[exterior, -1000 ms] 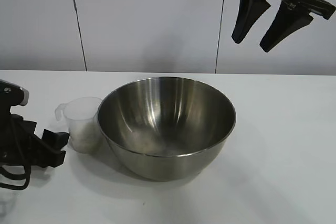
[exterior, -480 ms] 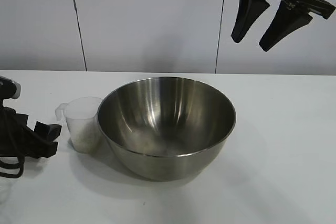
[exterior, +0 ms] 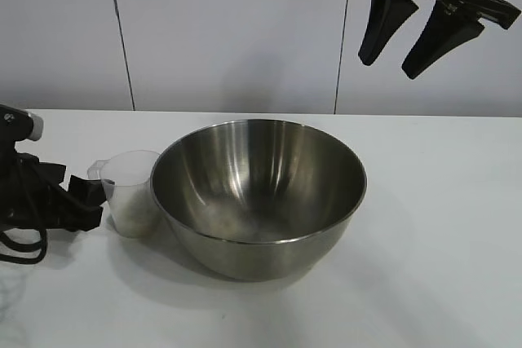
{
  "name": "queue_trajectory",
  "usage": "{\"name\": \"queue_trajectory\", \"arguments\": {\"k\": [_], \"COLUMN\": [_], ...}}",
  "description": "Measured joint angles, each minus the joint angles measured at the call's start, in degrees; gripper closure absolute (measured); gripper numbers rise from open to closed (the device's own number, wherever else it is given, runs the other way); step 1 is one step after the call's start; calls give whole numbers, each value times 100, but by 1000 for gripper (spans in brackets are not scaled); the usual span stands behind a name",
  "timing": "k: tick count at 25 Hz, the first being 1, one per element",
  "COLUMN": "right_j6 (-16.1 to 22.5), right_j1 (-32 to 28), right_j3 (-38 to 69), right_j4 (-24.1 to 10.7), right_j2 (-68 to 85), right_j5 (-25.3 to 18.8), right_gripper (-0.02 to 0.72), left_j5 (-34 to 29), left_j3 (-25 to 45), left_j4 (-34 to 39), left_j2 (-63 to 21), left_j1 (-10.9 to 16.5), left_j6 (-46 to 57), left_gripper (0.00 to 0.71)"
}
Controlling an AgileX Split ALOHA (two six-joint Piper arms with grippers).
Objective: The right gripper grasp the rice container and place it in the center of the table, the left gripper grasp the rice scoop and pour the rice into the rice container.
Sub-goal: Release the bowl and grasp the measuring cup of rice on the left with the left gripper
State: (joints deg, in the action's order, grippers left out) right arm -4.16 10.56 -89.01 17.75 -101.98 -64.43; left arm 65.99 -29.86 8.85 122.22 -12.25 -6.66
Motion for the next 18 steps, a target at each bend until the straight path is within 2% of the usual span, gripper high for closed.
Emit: {"name": "queue_trajectory", "arguments": {"k": [3,6,15,18], "right_j6": [0,0,0,0], "right_j1": [0,0,0,0], "right_j3": [0,0,0,0], "right_j4": [0,0,0,0], "right_j2": [0,0,0,0], "right_j5": [0,5,5,5], "right_gripper": [333,333,333,333], "left_j5": [0,0,0,-14], "left_j3": [-35,-37,-37,-37], "left_j4": [33,49,62,62], "left_j2": [1,13,17,-122], "left_j1": [0,0,0,0], "left_j6": [33,40,255,558], "left_gripper": [236,359,662,696]}}
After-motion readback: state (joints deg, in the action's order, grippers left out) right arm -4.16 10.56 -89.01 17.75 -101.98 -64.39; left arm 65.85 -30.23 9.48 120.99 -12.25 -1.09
